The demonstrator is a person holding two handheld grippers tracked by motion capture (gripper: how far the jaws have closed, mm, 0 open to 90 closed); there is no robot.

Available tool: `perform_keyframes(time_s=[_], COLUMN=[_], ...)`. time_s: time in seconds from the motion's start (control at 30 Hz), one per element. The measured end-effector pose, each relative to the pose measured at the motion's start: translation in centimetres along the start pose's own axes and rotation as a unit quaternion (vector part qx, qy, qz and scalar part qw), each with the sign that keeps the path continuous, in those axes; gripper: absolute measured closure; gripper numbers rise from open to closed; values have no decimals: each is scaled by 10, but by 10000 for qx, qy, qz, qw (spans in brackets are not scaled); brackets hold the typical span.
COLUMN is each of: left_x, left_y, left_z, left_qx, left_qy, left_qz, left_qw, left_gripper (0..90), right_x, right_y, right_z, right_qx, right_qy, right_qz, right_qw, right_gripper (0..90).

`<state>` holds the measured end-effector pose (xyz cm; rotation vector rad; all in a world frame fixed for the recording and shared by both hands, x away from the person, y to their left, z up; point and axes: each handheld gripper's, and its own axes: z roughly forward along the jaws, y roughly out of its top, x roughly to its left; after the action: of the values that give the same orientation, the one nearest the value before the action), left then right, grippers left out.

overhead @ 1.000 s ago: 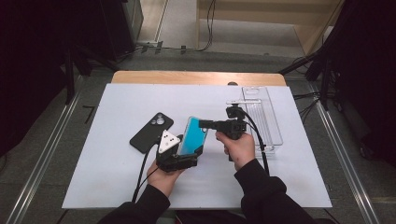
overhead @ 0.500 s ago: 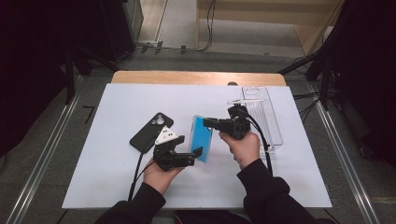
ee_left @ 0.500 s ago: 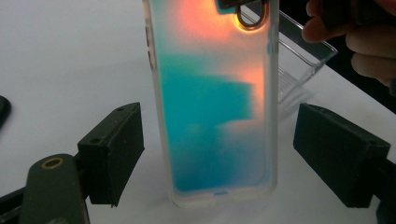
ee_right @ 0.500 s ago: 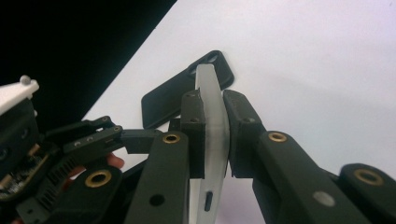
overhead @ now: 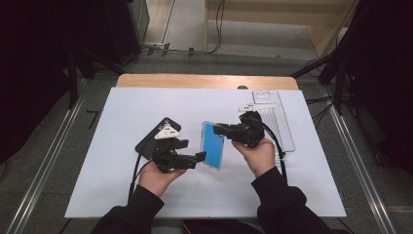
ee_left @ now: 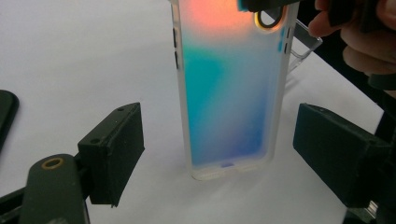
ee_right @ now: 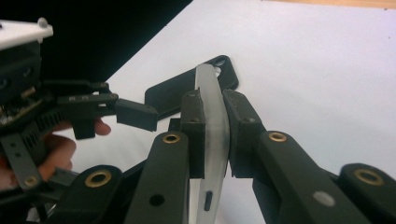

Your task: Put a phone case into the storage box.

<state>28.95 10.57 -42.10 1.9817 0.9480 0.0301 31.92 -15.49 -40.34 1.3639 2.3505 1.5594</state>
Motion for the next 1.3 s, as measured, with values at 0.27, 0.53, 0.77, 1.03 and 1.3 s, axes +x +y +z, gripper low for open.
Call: perform_keyframes(time_s=[0.27, 0.53, 0.77, 1.03, 1.3], left_x=[8, 13, 14, 14, 16], left_y=[10, 19, 25, 32, 34], left_z=[-3, -1, 0, 4, 8], left_qx=[391, 511, 500, 599, 680], left_qy=[-381, -690, -943, -1158, -1381], left_qz=[115, 448, 654, 981, 1090], left_qw=[9984, 9953, 9921, 9866, 9820], left_gripper=[229, 236, 247, 246, 246], right_x=[1, -1, 0, 2, 3], right_y=[-3, -5, -7, -11, -13], right_z=[-8, -14, -19, -20, -20], right_qx=[6, 52, 119, 216, 234], right_qy=[210, 457, 644, 860, 1091], right_qz=[-457, -745, -964, -1185, -1318], right_qw=[9987, 9962, 9932, 9890, 9850], right_gripper=[772, 771, 772, 771, 771])
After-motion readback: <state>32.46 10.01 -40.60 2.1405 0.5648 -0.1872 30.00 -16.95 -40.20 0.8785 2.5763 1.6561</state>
